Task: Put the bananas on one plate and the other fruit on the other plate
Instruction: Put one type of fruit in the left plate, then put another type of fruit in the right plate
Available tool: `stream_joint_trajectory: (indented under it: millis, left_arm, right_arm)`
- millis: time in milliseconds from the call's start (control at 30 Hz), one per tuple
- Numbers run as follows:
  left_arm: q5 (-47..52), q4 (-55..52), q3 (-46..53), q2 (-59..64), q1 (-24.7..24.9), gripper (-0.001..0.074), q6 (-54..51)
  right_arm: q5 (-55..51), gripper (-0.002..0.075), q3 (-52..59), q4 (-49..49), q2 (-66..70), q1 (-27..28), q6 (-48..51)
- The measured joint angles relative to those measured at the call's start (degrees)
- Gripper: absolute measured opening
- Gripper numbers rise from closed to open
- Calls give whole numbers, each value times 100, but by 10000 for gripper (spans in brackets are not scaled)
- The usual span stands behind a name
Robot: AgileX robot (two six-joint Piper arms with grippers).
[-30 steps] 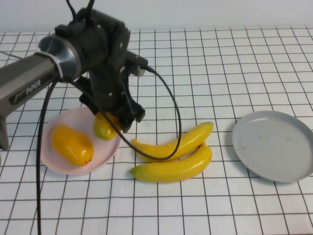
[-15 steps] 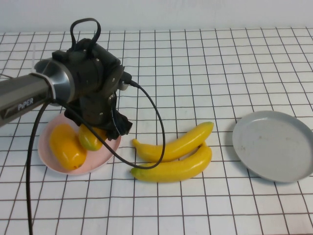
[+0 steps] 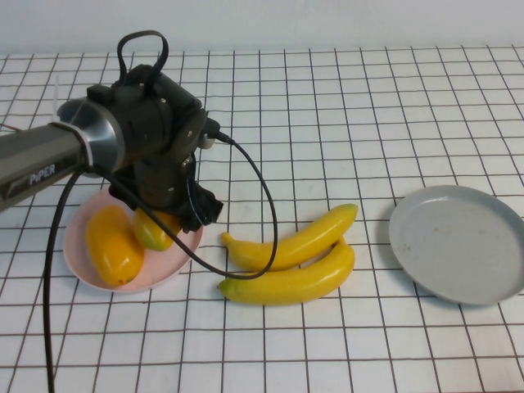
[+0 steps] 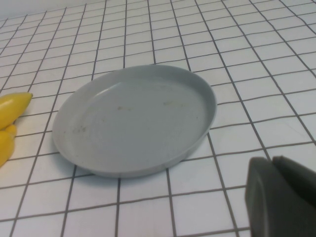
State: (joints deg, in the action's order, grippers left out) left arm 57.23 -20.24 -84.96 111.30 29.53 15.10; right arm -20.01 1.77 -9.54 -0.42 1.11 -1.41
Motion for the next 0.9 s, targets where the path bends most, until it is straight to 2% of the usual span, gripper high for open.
stream_joint_trajectory:
  millis: [200, 367, 600, 800, 900]
  left_arm:
    - [26, 179, 0, 0, 0, 568, -45]
    - [108, 215, 0, 0, 0, 663, -82]
    - [130, 352, 0, -158, 0, 668, -156]
    - [45, 435, 14, -1039, 66, 668, -226]
    - [47, 300, 85, -1849, 447, 652, -219]
  right_arm:
    - [0, -16, 0, 0, 0, 0, 0]
    - [0, -16, 0, 0, 0, 0, 0]
    - [0, -16, 0, 0, 0, 0, 0]
    - [0, -16, 0, 0, 0, 0, 0]
    - [0, -16, 0, 0, 0, 0, 0]
